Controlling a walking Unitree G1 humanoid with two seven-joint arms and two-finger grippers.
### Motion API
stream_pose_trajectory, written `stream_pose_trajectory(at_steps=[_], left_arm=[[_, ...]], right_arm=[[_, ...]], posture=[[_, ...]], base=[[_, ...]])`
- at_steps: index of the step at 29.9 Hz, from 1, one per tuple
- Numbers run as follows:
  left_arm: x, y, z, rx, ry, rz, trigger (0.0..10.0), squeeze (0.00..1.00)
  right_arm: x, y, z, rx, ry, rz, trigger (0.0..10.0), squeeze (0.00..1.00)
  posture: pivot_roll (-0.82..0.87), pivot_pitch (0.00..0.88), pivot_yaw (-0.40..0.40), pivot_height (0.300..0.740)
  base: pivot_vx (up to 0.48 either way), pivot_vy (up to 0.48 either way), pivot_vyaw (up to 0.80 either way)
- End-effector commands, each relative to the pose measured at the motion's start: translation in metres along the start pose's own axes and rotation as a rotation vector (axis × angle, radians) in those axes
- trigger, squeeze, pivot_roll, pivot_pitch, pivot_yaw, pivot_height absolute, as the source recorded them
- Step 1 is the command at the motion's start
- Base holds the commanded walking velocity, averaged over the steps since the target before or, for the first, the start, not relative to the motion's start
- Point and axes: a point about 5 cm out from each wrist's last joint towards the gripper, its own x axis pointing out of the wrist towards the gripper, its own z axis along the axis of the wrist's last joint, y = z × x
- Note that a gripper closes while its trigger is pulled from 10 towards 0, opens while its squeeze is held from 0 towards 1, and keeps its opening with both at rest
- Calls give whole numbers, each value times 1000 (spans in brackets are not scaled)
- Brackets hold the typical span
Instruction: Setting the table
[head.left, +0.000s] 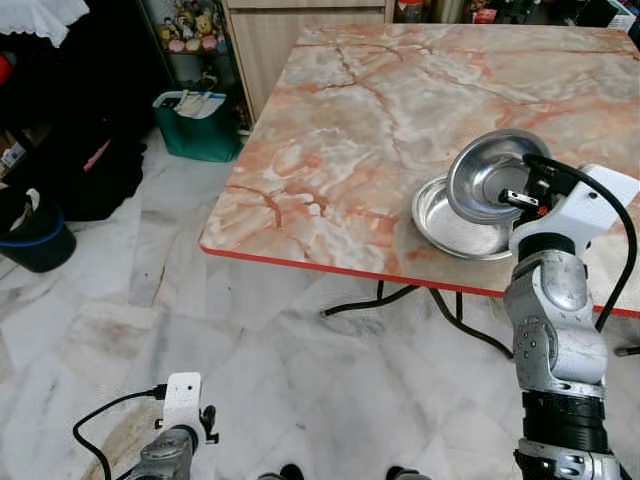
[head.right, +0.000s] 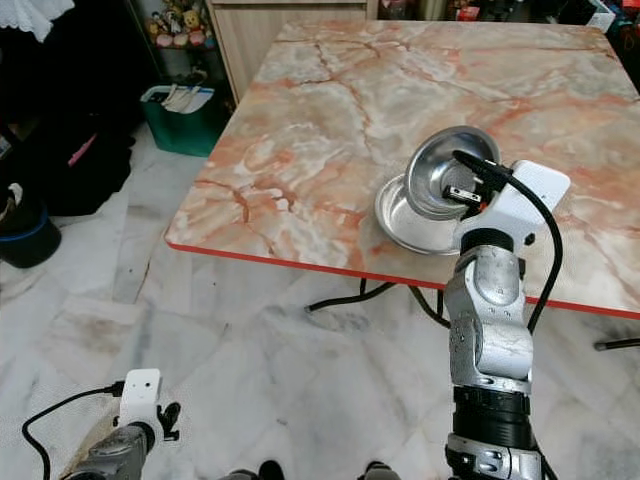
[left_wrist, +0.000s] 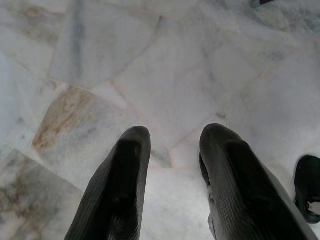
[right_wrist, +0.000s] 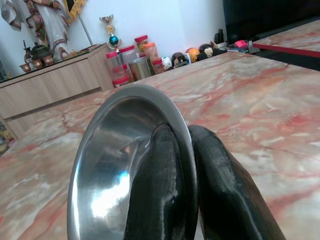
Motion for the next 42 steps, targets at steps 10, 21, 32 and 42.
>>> stream_pose_trajectory(at_steps=[10,21,32,42], left_arm=[[-2,3,-7,7,18,6,10000,0],[-1,0,-5,4,12,6,10000,0],[-3,2,-9,0,10,5,10000,0],[-4,7,-11,1,13,7,10000,0]], right_arm=[[1,9,0,26,-12,26,10000,0],[-1,14,-1,33,-13,51,10000,0],[-2,12,3,74,-8,40,10000,0],[-8,2,-2,153,45,-23,10000,0]], posture=[[-153,192,102,740],[-149,175,98,740],[-151,160,94,740],[-149,149,93,740]], base=[[288,0,0],[182,0,0],[0,0,0],[0,0,0]])
